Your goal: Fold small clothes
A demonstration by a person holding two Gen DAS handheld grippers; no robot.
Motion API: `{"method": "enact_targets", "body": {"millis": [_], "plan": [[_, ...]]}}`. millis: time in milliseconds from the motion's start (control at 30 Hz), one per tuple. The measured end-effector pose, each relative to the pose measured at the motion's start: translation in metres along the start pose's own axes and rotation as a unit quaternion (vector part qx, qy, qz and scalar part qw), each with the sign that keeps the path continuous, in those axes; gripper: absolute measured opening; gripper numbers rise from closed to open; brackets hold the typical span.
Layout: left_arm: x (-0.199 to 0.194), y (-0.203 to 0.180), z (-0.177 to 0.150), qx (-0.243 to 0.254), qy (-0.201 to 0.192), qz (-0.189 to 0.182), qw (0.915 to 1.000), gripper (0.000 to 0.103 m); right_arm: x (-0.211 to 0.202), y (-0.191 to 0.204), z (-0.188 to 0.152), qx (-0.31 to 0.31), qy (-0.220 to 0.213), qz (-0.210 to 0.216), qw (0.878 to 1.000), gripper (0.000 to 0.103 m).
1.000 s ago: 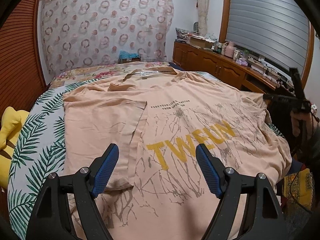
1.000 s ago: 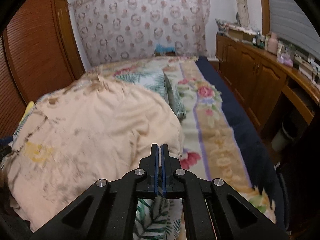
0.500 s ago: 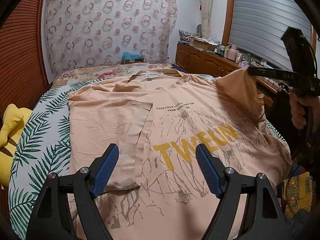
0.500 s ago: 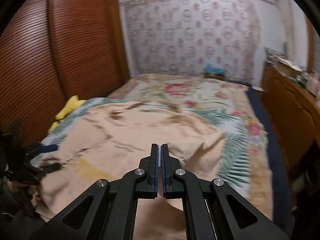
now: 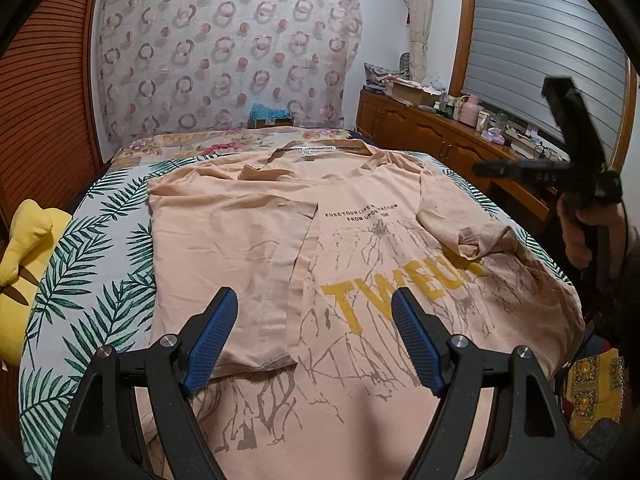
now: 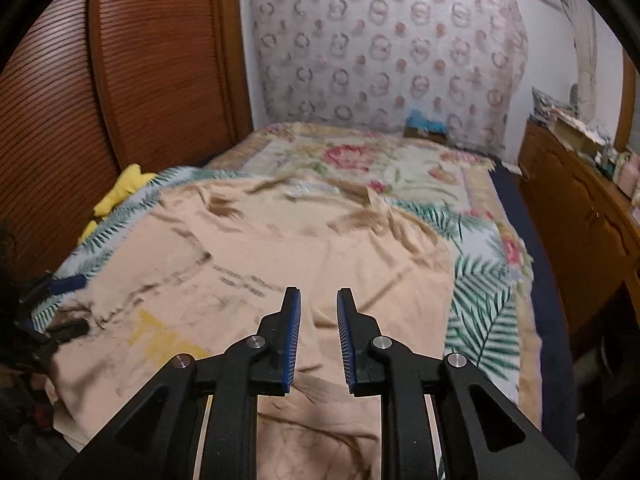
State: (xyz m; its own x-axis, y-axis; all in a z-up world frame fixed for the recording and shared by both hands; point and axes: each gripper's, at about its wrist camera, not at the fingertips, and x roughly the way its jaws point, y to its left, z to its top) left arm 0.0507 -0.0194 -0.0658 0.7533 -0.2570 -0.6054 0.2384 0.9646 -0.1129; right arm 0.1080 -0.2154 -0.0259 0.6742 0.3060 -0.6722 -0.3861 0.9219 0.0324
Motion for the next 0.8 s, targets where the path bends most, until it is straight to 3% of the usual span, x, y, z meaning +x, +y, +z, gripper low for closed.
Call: {"method": "enact_targets", "body": {"millis": [100,300,333,433,733,800], "plan": [[0.000,0.001,0.000,0.000,0.001,0.000,1.0000,0.080,0.020,-0.001,-0.005,0.007,0.026,-0.013,1.000,0.019],[-0.001,0.002,0.000,0.000,0.001,0.001,1.0000,0.080,0.042,0.004,-0.005,0.022,0.051,0.010,0.998,0.020],[-0.001,0.002,0.000,-0.002,0.002,0.001,1.0000,0.080,0.046,0.005,-0.005,0.025,0.056,0.011,0.998,0.028],[-0.004,0.002,0.000,-0.004,-0.001,-0.002,1.0000,0.080,0.050,0.007,-0.005,0.025,0.062,0.011,0.998,0.036],[-0.007,0.000,0.001,-0.001,-0.005,0.000,1.0000,0.080,0.058,0.009,-0.013,0.013,0.075,0.002,0.997,0.035],[-0.007,0.000,0.001,-0.002,-0.004,0.000,1.0000,0.080,0.058,0.012,-0.014,0.003,0.073,0.007,0.997,0.023]]}}
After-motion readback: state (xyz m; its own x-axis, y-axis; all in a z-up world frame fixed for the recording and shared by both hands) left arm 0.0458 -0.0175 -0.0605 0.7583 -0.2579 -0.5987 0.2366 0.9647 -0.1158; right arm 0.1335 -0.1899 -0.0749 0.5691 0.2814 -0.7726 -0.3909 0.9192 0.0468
